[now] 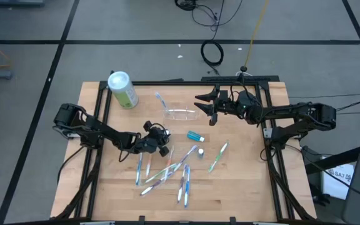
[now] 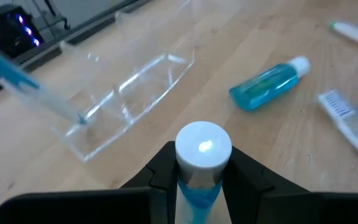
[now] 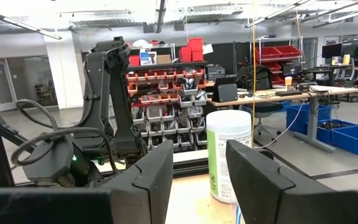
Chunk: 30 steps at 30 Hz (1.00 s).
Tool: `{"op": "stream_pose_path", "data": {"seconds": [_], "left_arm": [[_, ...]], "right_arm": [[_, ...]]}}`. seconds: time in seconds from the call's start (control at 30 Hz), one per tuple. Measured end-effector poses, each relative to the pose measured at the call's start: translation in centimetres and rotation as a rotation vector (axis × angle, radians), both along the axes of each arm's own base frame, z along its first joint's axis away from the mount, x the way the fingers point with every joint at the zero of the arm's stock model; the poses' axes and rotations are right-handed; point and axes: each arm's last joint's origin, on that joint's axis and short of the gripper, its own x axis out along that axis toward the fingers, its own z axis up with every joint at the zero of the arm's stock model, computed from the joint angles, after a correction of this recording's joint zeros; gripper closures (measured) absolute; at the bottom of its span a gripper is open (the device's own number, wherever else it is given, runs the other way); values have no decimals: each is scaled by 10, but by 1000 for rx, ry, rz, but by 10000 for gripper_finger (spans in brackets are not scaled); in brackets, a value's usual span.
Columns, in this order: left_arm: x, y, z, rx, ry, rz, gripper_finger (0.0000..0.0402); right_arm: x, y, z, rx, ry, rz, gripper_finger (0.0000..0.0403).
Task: Pick & Place toothbrushing station
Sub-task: Put the left blue mouthwash into the transparent organizer
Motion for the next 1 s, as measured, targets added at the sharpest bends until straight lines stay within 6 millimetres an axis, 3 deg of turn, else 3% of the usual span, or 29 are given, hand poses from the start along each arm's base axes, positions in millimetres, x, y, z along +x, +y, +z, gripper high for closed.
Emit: {"op": "stream_pose_path", "data": {"seconds": [0.37,0.7,1.0], "left_arm": [[0,13,36,-35,-153,-24,316],[11,50,69,-34,-218,-24,316],[18,81,85,-2,-202,4,316]], "right_arm": [[0,0,0,0,0,0,261],[0,0,0,1,-4,0,261],[0,0,1,1,-8,1,261]]}}
